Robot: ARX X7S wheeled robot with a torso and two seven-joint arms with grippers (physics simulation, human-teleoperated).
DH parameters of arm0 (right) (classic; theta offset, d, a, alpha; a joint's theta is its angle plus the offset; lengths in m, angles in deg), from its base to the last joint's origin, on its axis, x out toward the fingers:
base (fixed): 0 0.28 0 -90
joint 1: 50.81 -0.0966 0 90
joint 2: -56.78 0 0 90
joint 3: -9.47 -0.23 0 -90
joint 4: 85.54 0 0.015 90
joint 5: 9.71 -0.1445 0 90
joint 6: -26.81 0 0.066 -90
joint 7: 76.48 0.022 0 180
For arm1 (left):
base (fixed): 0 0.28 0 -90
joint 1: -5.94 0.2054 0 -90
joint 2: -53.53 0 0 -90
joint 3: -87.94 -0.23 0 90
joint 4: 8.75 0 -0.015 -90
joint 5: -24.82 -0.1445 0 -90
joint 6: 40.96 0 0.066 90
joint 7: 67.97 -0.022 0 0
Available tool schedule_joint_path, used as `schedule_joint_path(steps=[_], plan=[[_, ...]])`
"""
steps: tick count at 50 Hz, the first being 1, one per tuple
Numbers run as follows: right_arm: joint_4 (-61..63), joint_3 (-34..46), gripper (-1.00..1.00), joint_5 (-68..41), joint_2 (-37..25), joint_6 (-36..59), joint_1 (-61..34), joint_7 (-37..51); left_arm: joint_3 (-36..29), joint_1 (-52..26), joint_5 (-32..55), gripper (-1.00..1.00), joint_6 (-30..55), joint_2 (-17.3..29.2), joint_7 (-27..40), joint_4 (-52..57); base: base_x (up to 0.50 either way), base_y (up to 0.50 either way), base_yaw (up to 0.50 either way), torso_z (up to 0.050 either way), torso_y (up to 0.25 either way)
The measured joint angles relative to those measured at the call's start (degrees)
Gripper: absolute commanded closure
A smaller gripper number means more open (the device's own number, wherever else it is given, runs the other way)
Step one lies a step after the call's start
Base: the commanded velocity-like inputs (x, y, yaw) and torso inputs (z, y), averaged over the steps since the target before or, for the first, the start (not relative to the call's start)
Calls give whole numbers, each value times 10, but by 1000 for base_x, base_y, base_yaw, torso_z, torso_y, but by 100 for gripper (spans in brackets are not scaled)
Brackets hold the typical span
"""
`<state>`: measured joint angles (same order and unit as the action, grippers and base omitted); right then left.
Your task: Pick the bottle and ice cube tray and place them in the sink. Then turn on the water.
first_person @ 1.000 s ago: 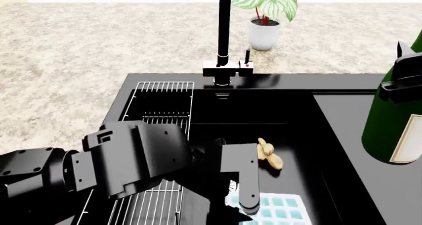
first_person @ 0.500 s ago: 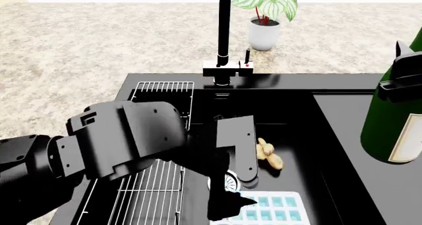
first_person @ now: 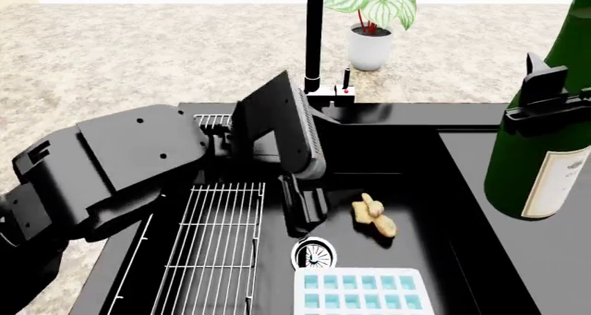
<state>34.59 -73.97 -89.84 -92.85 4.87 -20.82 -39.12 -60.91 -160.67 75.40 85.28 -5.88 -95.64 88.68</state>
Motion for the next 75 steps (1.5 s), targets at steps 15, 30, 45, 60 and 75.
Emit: schedule_joint_path(steps=[15, 30, 45, 60, 75], plan=[[-12, 37, 100, 31, 33, -5, -23, -17, 70, 45, 35, -100, -35, 65, 78, 24, 0, 0, 0, 0, 1], [-21, 67, 100, 67, 61, -24, -25, -37, 145, 99, 73, -100, -59, 122, 200, 23, 0, 0, 0, 1, 1], [-30, 90, 100, 100, 83, -48, -18, -54, 196, 165, 103, -100, -88, 178, 283, 36, 0, 0, 0, 0, 1], [-42, 114, 100, 140, 101, -78, -7, -76, 245, 217, 118, -100, -128, 196, 388, 27, 0, 0, 0, 1, 1], [-77, 167, 100, 206, 137, -119, 6, -114, 264, 235, 124, -100, -139, 204, 429, 18, 0, 0, 0, 0, 1]])
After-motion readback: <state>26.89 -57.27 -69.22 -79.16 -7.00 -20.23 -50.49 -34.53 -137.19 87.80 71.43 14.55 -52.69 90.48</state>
